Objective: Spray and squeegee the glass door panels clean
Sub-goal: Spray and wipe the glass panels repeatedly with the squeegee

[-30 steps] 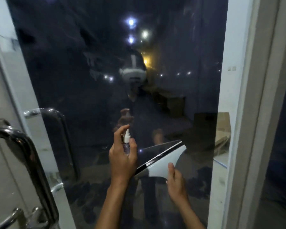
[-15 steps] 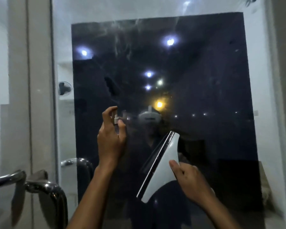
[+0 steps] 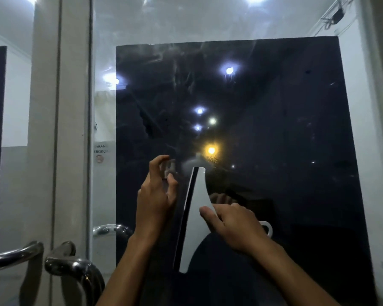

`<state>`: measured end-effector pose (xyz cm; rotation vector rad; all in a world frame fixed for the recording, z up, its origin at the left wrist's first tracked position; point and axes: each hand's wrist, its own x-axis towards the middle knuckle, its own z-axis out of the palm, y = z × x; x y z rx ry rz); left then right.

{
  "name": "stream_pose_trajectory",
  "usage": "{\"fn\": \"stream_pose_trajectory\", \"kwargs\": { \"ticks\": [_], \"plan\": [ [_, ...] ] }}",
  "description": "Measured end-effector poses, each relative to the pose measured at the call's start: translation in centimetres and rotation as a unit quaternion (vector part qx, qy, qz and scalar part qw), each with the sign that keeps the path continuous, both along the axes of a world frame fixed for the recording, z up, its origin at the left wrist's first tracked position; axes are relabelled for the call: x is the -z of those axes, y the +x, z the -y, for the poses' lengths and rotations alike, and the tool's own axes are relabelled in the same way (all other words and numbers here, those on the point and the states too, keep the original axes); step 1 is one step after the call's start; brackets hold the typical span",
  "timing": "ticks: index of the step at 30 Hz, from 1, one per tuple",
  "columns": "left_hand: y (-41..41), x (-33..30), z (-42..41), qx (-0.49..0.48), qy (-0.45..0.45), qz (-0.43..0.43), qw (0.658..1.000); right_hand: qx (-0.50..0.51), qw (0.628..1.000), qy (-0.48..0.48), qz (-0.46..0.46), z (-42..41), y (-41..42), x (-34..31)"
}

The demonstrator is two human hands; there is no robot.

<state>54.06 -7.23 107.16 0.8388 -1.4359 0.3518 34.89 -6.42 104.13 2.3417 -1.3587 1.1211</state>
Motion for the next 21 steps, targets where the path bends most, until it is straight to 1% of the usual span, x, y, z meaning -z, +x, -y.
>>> {"fn": "stream_pose_trajectory", "kwargs": {
  "ticks": [4, 6, 8, 11, 15, 18, 21],
  "plan": [
    [0.6, 0.2, 0.2, 0.02, -0.003, 0.007, 1.0, 0.005, 0.998, -0.025, -0.057, 0.3, 3.2, -1.5],
    [0.8, 0.5, 0.4, 0.031, -0.007, 0.011, 0.999, 0.044, 0.994, -0.04, -0.087, 0.7, 4.1, -2.2],
    [0.9, 0.9, 0.7, 0.042, -0.006, 0.012, 0.999, 0.08, 0.991, -0.033, -0.105, 1.1, 4.1, -2.5],
    [1.0, 1.3, 1.1, 0.053, -0.013, 0.017, 0.998, 0.113, 0.988, 0.009, -0.103, 1.3, 2.5, -2.5],
    [1.3, 1.7, 1.6, 0.066, -0.014, 0.012, 0.998, 0.166, 0.982, 0.068, -0.063, 1.1, -0.8, -2.2],
    [1.8, 1.9, 1.7, 0.066, -0.019, 0.006, 0.998, 0.179, 0.98, 0.063, -0.057, 1.0, -1.2, -2.1],
    [1.8, 2.0, 1.7, 0.069, -0.015, 0.005, 0.998, 0.162, 0.985, 0.035, -0.055, 1.1, 0.8, -2.5]
  ]
}}
